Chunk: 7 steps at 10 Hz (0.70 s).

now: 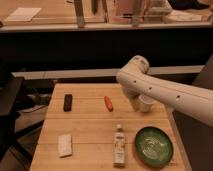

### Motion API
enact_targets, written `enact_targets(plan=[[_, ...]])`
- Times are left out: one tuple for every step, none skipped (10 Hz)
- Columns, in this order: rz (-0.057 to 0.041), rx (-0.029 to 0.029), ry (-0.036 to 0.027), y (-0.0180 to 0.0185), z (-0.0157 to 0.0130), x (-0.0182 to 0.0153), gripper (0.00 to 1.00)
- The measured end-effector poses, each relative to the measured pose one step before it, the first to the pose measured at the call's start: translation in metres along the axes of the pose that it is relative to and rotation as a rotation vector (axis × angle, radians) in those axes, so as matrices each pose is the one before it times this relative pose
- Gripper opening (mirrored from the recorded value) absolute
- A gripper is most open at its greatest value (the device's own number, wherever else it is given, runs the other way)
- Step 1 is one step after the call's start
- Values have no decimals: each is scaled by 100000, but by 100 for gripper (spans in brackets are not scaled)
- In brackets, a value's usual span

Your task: Drag the pepper across the table

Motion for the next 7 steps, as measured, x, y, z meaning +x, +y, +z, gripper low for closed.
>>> enact_targets(plan=[[-799, 433, -141, -205, 116, -109, 80], [-1042, 514, -102, -307, 224, -2, 80], [-1429, 644, -225, -372, 288, -97, 80], [-1649, 810, -301, -458, 290, -141, 80], [-1031, 472, -222, -219, 192, -97, 80], [-1018, 502, -168, -223, 195, -53, 80], [-1193, 598, -294, -331, 216, -74, 80]])
